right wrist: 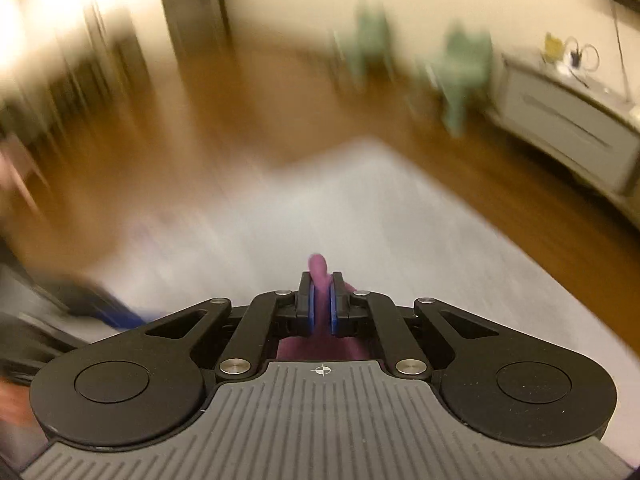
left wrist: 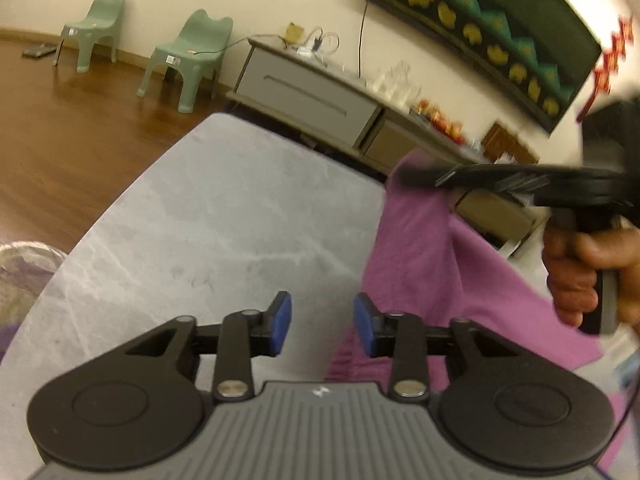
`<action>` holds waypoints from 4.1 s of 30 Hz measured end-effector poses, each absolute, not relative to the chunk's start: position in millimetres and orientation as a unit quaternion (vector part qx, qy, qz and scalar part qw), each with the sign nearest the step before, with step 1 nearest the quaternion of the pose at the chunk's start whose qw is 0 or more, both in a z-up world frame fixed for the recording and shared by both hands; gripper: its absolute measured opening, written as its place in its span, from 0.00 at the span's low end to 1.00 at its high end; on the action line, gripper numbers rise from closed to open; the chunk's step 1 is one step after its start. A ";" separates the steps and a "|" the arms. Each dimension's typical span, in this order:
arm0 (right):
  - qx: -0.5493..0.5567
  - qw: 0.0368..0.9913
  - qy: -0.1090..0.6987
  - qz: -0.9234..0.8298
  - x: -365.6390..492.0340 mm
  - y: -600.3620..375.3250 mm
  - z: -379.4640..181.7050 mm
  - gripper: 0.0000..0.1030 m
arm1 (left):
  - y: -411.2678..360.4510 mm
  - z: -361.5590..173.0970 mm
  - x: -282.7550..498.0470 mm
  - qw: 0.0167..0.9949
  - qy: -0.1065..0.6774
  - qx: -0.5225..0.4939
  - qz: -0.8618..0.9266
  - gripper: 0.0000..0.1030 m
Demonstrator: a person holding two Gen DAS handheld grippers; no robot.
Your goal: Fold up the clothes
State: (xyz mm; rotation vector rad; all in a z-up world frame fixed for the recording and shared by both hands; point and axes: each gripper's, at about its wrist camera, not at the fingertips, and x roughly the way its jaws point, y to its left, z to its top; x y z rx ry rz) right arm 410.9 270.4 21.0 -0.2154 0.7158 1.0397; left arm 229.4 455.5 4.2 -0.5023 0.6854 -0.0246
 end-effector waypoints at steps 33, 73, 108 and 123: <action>-0.123 0.923 0.364 -0.026 391.5 -121.7 -21.1 0.78 | 449.2 -9.6 251.3 0.883 0.366 -0.247 0.159 0.42; -0.013 0.906 0.400 -0.138 477.9 -374.1 -68.5 0.89 | 327.3 -29.7 384.2 0.899 0.418 -0.016 0.129 0.44; -0.025 0.898 0.438 0.011 208.8 -399.2 -61.7 0.94 | 290.0 -7.5 117.4 0.876 0.456 0.013 0.157 0.52; -0.036 0.904 0.426 0.009 191.3 -400.4 -60.3 0.86 | 283.9 -9.4 109.1 0.881 0.453 0.017 0.139 0.54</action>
